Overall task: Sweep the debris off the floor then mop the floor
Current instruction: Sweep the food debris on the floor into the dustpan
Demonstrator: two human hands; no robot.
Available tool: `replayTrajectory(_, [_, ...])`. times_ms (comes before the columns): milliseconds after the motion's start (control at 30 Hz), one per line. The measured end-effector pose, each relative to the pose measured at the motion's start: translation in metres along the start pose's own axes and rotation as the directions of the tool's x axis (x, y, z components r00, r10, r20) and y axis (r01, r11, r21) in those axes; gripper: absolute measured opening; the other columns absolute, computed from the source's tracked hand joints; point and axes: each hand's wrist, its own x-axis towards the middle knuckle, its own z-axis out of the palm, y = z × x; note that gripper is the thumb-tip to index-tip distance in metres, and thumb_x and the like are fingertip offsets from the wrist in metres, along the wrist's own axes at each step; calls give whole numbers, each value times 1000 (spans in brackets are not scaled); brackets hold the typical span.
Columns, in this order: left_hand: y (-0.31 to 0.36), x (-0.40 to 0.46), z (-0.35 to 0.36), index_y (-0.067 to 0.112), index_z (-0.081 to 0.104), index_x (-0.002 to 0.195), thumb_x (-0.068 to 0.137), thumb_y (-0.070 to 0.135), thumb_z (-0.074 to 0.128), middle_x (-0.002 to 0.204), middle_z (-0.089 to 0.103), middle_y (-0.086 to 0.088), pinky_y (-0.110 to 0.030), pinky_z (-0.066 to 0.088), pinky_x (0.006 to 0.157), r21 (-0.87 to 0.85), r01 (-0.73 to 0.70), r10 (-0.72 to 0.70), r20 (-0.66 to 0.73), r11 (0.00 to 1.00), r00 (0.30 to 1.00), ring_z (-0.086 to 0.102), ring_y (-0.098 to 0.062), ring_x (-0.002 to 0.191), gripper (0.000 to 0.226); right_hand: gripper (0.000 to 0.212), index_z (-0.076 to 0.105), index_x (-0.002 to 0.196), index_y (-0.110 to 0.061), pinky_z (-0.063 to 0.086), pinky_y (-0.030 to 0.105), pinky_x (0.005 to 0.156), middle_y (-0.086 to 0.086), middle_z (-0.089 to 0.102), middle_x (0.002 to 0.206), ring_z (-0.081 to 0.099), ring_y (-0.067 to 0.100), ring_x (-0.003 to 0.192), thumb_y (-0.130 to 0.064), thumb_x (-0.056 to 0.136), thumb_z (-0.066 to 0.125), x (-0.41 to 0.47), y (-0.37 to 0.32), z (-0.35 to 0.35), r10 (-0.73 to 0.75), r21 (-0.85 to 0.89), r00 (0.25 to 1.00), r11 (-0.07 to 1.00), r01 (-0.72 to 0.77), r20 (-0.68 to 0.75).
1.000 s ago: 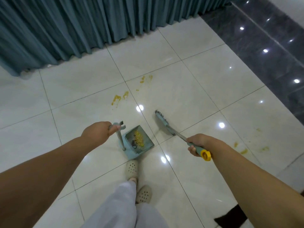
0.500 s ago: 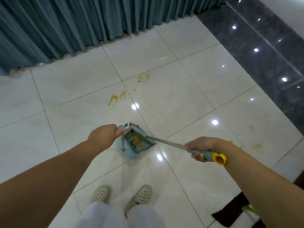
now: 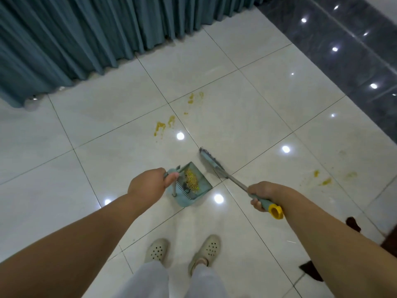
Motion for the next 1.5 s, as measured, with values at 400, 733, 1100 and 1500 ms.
replayTrajectory(400, [-31, -20, -8, 15, 46, 79, 95, 58, 27, 77, 54, -2, -27, 37, 63, -2, -13, 13, 52, 1000, 999, 52, -20, 75, 50, 11, 39, 92, -10, 32, 14, 28, 4, 36, 50, 32, 8, 32, -16, 99, 45, -71, 38, 20, -11, 114, 980, 993, -11, 197])
replayTrajectory(733, [-75, -51, -15, 18, 39, 68, 93, 61, 27, 66, 47, 2, -27, 34, 60, 40, -16, 14, 40, 999, 999, 51, -19, 72, 51, 18, 41, 90, -6, 35, 11, 29, 7, 40, 47, 34, 9, 27, -19, 99, 49, -63, 36, 65, -65, 296, 996, 954, 43, 65])
replayTrajectory(1100, [-109, -60, -8, 17, 44, 77, 94, 60, 26, 64, 47, 4, -27, 38, 61, 70, -33, 31, 33, 997, 999, 53, -20, 71, 50, 10, 45, 96, -1, 38, 15, 31, 11, 45, 62, 39, 11, 31, -10, 97, 47, -52, 55, 129, 5, 160, 992, 987, -26, 130])
replayTrajectory(1500, [-130, -73, -16, 17, 47, 76, 94, 57, 27, 64, 48, 3, -28, 39, 60, 42, -56, 54, 31, 998, 998, 53, -18, 69, 49, 12, 43, 95, -4, 36, 14, 28, 6, 44, 50, 38, 8, 30, -15, 97, 48, -83, 64, 100, 6, 174, 987, 984, -34, 159])
